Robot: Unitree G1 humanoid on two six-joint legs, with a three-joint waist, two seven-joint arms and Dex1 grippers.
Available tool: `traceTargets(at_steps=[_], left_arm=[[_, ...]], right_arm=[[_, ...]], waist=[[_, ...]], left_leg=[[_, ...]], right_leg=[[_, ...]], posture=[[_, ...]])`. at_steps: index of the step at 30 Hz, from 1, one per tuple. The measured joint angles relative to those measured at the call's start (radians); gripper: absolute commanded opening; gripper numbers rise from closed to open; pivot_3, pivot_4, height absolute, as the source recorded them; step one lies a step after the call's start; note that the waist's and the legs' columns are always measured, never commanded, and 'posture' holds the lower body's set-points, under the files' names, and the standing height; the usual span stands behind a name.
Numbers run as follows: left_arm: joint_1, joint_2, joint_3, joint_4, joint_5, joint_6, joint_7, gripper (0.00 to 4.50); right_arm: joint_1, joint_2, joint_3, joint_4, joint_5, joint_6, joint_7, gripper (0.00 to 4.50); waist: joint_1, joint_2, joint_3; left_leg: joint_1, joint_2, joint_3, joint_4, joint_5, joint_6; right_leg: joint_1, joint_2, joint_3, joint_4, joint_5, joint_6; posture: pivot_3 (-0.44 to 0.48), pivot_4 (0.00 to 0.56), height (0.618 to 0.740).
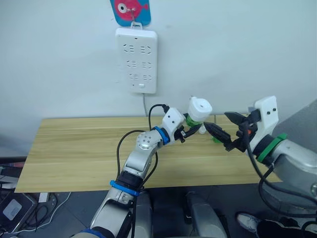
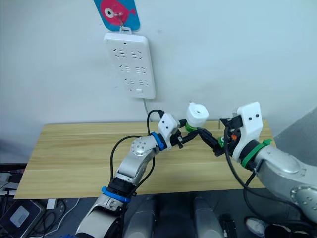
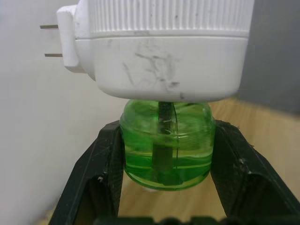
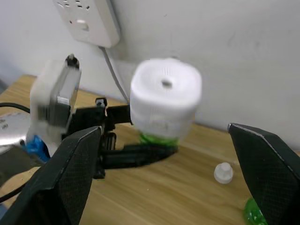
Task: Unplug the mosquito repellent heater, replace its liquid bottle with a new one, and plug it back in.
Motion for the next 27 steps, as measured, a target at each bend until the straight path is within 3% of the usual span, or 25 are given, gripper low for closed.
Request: traceTargets(at_steps=[4, 10, 18, 27], left_arm=[[0.001, -0.014, 0.015, -0.022, -0.036, 0.042, 0.015, 2.22], [0.009, 0.003, 0.012, -0.033, -0.036, 0.050, 0.012, 2.22], [0.028, 0.007, -0.006, -0.084, -0.036, 0.041, -0.002, 2.22], [0.045, 0.011, -0.008, -0.101, -0.037, 0.041, -0.004, 2.22]], right_arm=[[-0.011, 0.123, 0.086, 0.000, -0.161, -0.026, 0.011, 4.50], [-0.089, 0.241, 0.124, 0.024, -0.267, -0.024, 0.016, 4.50], [-0.132, 0.401, 0.108, 0.119, -0.248, 0.037, -0.001, 4.50], [-0.201, 0.465, 0.071, 0.172, -0.242, 0.083, -0.011, 4.50]], waist=[[-0.003, 0.000, -0.001], [-0.003, 0.000, -0.001], [-0.002, 0.000, -0.002], [-0.002, 0.000, -0.003]], left_leg=[[0.002, 0.000, 0.001, 0.001, 0.000, 0.000], [0.002, 0.000, 0.001, 0.001, 0.001, 0.000], [0.002, 0.000, 0.001, 0.000, 0.001, 0.000], [0.002, 0.000, 0.001, 0.000, 0.001, 0.000]], right_leg=[[0.001, 0.001, 0.001, 0.001, 0.001, 0.000], [0.001, 0.000, 0.001, 0.001, 0.002, 0.001], [0.001, 0.000, 0.001, 0.001, 0.002, 0.001], [0.001, 0.000, 0.001, 0.002, 0.002, 0.000]], posture=[[0.042, 0.247, 0.740], [0.051, 0.242, 0.740], [0.058, 0.241, 0.740], [0.074, 0.232, 0.740]])
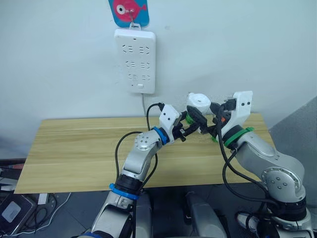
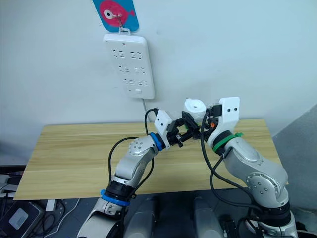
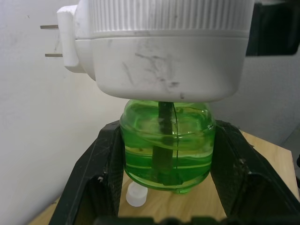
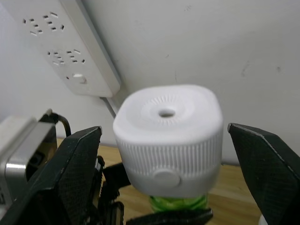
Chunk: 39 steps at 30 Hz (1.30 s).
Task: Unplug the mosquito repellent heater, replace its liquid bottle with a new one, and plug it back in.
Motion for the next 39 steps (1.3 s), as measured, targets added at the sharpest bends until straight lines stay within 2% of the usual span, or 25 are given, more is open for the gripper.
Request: traceTargets(at_steps=[16, 18, 21, 22, 28, 32, 35, 39], left_arm=[[0.007, -0.003, -0.001, -0.014, -0.017, 0.013, 0.001, 2.22], [0.007, -0.003, -0.001, -0.014, -0.018, 0.013, 0.001, 2.22], [0.007, -0.003, -0.001, -0.014, -0.020, 0.017, 0.001, 2.22], [0.007, -0.003, -0.002, -0.014, -0.020, 0.018, 0.001, 2.22], [0.008, -0.003, -0.002, -0.014, -0.020, 0.022, 0.001, 2.22], [0.026, 0.004, -0.001, -0.051, -0.051, 0.061, -0.010, 3.56], [0.073, 0.051, 0.026, -0.139, -0.120, 0.116, -0.036, 4.49], [0.167, 0.171, 0.122, -0.263, -0.220, 0.212, -0.057, 4.50]], right_arm=[[-0.016, 0.050, 0.000, 0.024, -0.076, 0.045, 0.046, 4.50], [-0.016, 0.054, -0.002, 0.025, -0.081, 0.046, 0.049, 4.14], [-0.017, 0.054, -0.005, 0.027, -0.100, 0.048, 0.055, 3.17], [-0.017, 0.053, -0.005, 0.027, -0.105, 0.049, 0.059, 3.01], [-0.016, 0.053, -0.005, 0.028, -0.131, 0.053, 0.087, 3.02], [0.000, 0.051, -0.004, 0.028, -0.160, 0.053, 0.111, 3.02], [0.020, 0.035, -0.002, 0.031, -0.209, 0.040, 0.139, 3.02], [0.047, 0.027, 0.002, 0.034, -0.268, 0.010, 0.186, 3.02]], waist=[[0.001, 0.000, 0.000], [0.001, 0.000, 0.000], [0.001, 0.000, 0.000], [0.001, 0.000, 0.000], [0.001, 0.000, 0.000], [0.002, 0.000, 0.000], [0.001, 0.001, -0.001], [0.000, 0.000, -0.005]], left_leg=[[0.000, 0.000, 0.000, 0.000, 0.000, 0.000], [0.000, 0.000, 0.000, 0.000, 0.000, 0.000], [0.000, 0.000, 0.000, 0.000, 0.000, 0.000], [0.000, 0.000, 0.000, 0.000, 0.000, 0.000], [0.000, 0.000, 0.000, 0.000, 0.000, 0.000], [0.000, 0.000, 0.000, 0.000, 0.000, 0.000], [0.001, 0.000, 0.000, 0.000, 0.000, 0.000], [0.004, 0.002, 0.000, -0.001, 0.000, 0.000]], right_leg=[[0.000, 0.000, 0.000, 0.001, 0.000, 0.000], [0.000, 0.000, 0.000, 0.001, 0.000, 0.000], [0.000, 0.000, 0.000, 0.001, 0.000, 0.000], [0.000, 0.000, 0.000, 0.001, 0.000, 0.000], [0.000, 0.000, 0.000, 0.001, 0.000, 0.000], [0.000, 0.000, 0.000, 0.001, 0.000, 0.000], [0.000, 0.000, 0.000, 0.001, 0.000, 0.000], [0.000, 0.000, 0.000, 0.005, 0.000, -0.001]], posture=[[0.077, 0.235, 0.740], [0.079, 0.236, 0.740], [0.081, 0.237, 0.740], [0.081, 0.237, 0.740], [0.093, 0.235, 0.740], [0.103, 0.232, 0.740], [0.121, 0.225, 0.740], [0.148, 0.217, 0.740]])
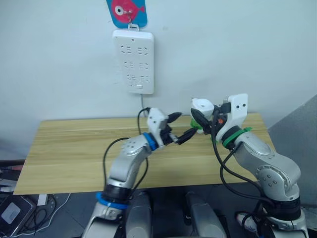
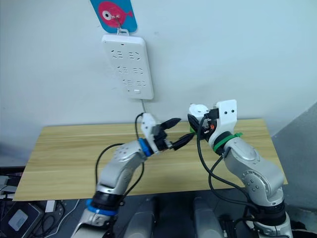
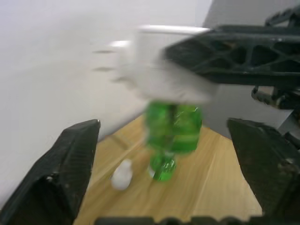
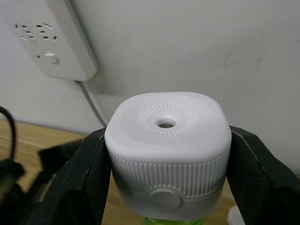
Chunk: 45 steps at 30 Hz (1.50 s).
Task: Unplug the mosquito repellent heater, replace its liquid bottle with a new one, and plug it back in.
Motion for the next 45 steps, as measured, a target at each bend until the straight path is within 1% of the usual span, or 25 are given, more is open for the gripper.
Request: traceTargets(at_steps=[2, 5, 8, 12, 16, 20, 24, 28, 32, 34, 38, 41, 45], left_arm=[[0.039, 0.052, 0.050, -0.053, -0.045, 0.043, 0.000, 4.50], [0.024, 0.128, 0.146, -0.084, -0.084, 0.075, 0.027, 4.50], [-0.055, 0.210, 0.220, -0.056, -0.089, 0.063, 0.028, 4.50], [-0.217, 0.268, 0.251, 0.090, -0.075, -0.006, 0.004, 4.50], [-0.339, 0.272, 0.226, 0.268, -0.012, -0.129, -0.021, 4.50], [-0.412, 0.259, 0.201, 0.420, 0.030, -0.227, -0.053, 4.50], [-0.455, 0.252, 0.185, 0.514, 0.048, -0.292, -0.108, 4.50], [-0.488, 0.246, 0.160, 0.584, 0.053, -0.325, -0.171, 4.50], [-0.504, 0.239, 0.141, 0.620, 0.053, -0.333, -0.235, 4.50], [-0.512, 0.237, 0.140, 0.627, 0.053, -0.333, -0.246, 4.50], [-0.529, 0.233, 0.140, 0.628, 0.029, -0.283, -0.300, 4.50], [-0.536, 0.233, 0.142, 0.624, 0.004, -0.232, -0.332, 3.90], [-0.547, 0.230, 0.155, 0.624, -0.031, -0.156, -0.342, 2.67]], right_arm=[[0.005, -0.007, 0.011, 0.002, -0.024, -0.017, 0.032, 3.02], [0.006, -0.009, 0.028, 0.002, -0.037, -0.036, 0.086, 3.02], [0.013, 0.004, 0.031, 0.002, -0.034, -0.045, 0.132, 3.02], [0.007, 0.025, 0.030, 0.006, -0.034, -0.047, 0.159, 3.02], [-0.006, 0.041, 0.022, 0.014, -0.037, -0.049, 0.167, 3.02], [-0.010, 0.047, 0.007, 0.014, -0.038, -0.048, 0.163, 3.02], [-0.007, 0.049, -0.014, 0.014, -0.043, -0.045, 0.144, 3.02], [-0.004, 0.057, -0.015, 0.008, -0.044, -0.040, 0.134, 3.02], [-0.003, 0.056, -0.017, -0.001, -0.044, -0.035, 0.124, 3.02], [-0.002, 0.054, -0.021, -0.007, -0.044, -0.032, 0.123, 3.02], [-0.002, 0.047, -0.021, -0.022, -0.044, -0.017, 0.124, 3.02], [-0.002, 0.046, -0.020, -0.031, -0.044, -0.005, 0.124, 3.02], [-0.003, 0.049, -0.018, -0.038, -0.043, 0.012, 0.119, 3.02]], waist=[[0.002, 0.000, 0.000], [0.008, -0.003, -0.002], [0.019, -0.008, -0.007], [0.041, -0.010, -0.010], [0.046, -0.011, -0.011], [0.048, -0.011, -0.011], [0.057, -0.011, -0.013], [0.059, -0.011, -0.014], [0.054, -0.012, -0.015], [0.053, -0.012, -0.015], [0.053, -0.012, -0.015], [0.053, -0.012, -0.016], [0.053, -0.012, -0.018]], left_leg=[[0.000, 0.000, 0.000, 0.000, 0.000, -0.001], [0.000, -0.001, 0.000, 0.000, 0.002, -0.001], [0.000, -0.001, 0.000, 0.000, 0.003, -0.001], [0.000, -0.002, 0.000, 0.001, 0.003, -0.001], [-0.001, -0.001, 0.000, -0.001, 0.003, -0.001], [-0.001, -0.001, 0.000, -0.005, 0.003, -0.001], [-0.001, -0.001, -0.001, -0.005, 0.003, -0.002], [-0.001, -0.002, 0.000, -0.005, 0.004, -0.001], [-0.001, -0.001, 0.000, -0.005, 0.004, -0.001], [-0.001, -0.001, -0.001, -0.005, 0.004, -0.001], [-0.001, -0.001, -0.001, -0.005, 0.004, -0.001], [-0.001, -0.001, -0.001, -0.005, 0.004, -0.001], [-0.001, -0.001, -0.001, -0.005, 0.004, -0.001]], right_leg=[[0.000, 0.000, 0.000, 0.000, 0.000, 0.000], [0.000, 0.000, 0.000, 0.000, 0.000, -0.001], [0.001, 0.000, -0.001, 0.000, 0.001, -0.001], [0.001, 0.000, -0.001, -0.001, 0.001, -0.001], [0.001, -0.001, -0.001, -0.004, 0.001, -0.001], [0.000, -0.001, -0.002, -0.004, 0.004, -0.005], [0.000, -0.001, -0.004, -0.003, 0.004, -0.006], [0.000, -0.001, -0.002, -0.004, 0.004, -0.006], [0.000, -0.001, -0.003, -0.004, 0.004, -0.006], [0.000, -0.001, -0.003, -0.003, 0.004, -0.006], [0.000, -0.001, -0.003, -0.003, 0.004, -0.006], [0.000, -0.001, -0.003, -0.003, 0.004, -0.006], [0.000, -0.001, -0.004, -0.002, 0.004, -0.006]], posture=[[0.162, 0.215, 0.740], [0.202, 0.211, 0.740], [0.216, 0.210, 0.740], [0.217, 0.210, 0.740], [0.193, 0.208, 0.740], [0.178, 0.204, 0.740], [0.168, 0.200, 0.740], [0.156, 0.196, 0.740], [0.154, 0.195, 0.740], [0.154, 0.193, 0.740], [0.154, 0.189, 0.740], [0.150, 0.188, 0.740], [0.142, 0.189, 0.740]])
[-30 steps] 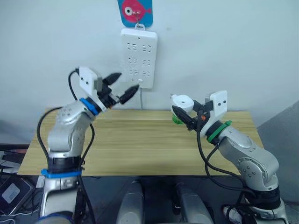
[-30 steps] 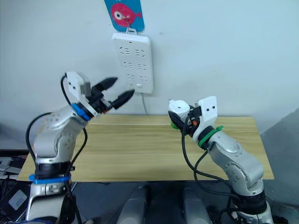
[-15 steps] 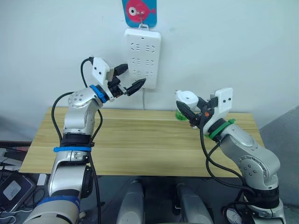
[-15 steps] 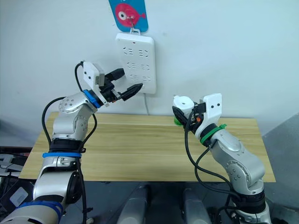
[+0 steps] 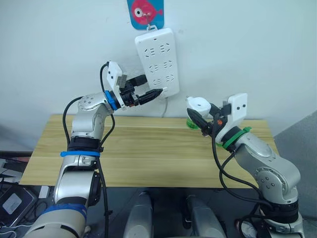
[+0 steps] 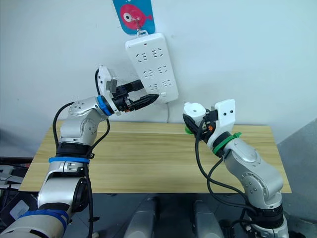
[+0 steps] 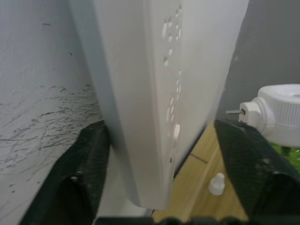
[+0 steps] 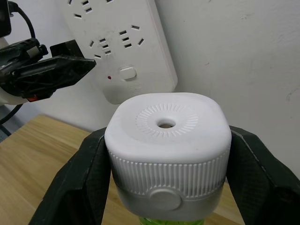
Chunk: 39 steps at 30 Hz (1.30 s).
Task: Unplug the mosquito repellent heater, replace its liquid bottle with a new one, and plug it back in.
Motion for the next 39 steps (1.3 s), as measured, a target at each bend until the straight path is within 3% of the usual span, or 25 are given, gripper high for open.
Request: traceTargets(at_steps=[5, 14, 21, 39], left_arm=[[-0.040, -0.006, 0.019, 0.009, -0.039, 0.087, -0.015, 1.32], [-0.056, -0.026, 0.029, 0.032, -0.059, 0.146, -0.024, 1.31], [-0.059, -0.024, 0.033, 0.036, -0.059, 0.158, -0.043, 1.31], [-0.059, -0.021, 0.037, 0.037, -0.051, 0.156, -0.041, 1.31]], right_arm=[[-0.038, 0.007, 0.002, -0.020, 0.008, 0.036, -0.013, 3.02], [-0.203, 0.029, 0.014, -0.036, 0.020, 0.142, -0.047, 3.02], [-0.333, 0.003, 0.043, 0.050, -0.032, 0.169, -0.043, 3.02], [-0.369, -0.014, 0.072, 0.099, -0.126, 0.161, 0.049, 3.02]], waist=[[-0.002, 0.000, 0.000], [-0.010, 0.000, 0.000], [-0.013, 0.000, 0.000], [-0.017, 0.000, 0.000]], left_leg=[[0.000, 0.000, 0.000, 0.001, 0.000, 0.000], [0.000, 0.000, 0.000, 0.007, 0.001, 0.001], [0.000, 0.000, 0.000, 0.007, 0.001, 0.001], [-0.001, 0.000, -0.001, 0.007, 0.001, 0.002]], right_leg=[[0.000, 0.000, 0.000, 0.001, 0.000, 0.000], [0.001, 0.000, 0.000, 0.003, 0.000, 0.000], [0.001, 0.000, 0.000, 0.003, 0.001, -0.001], [0.001, 0.000, 0.000, 0.003, 0.001, -0.001]], posture=[[0.134, 0.199, 0.740], [0.123, 0.206, 0.740], [0.124, 0.210, 0.740], [0.131, 0.218, 0.740]])
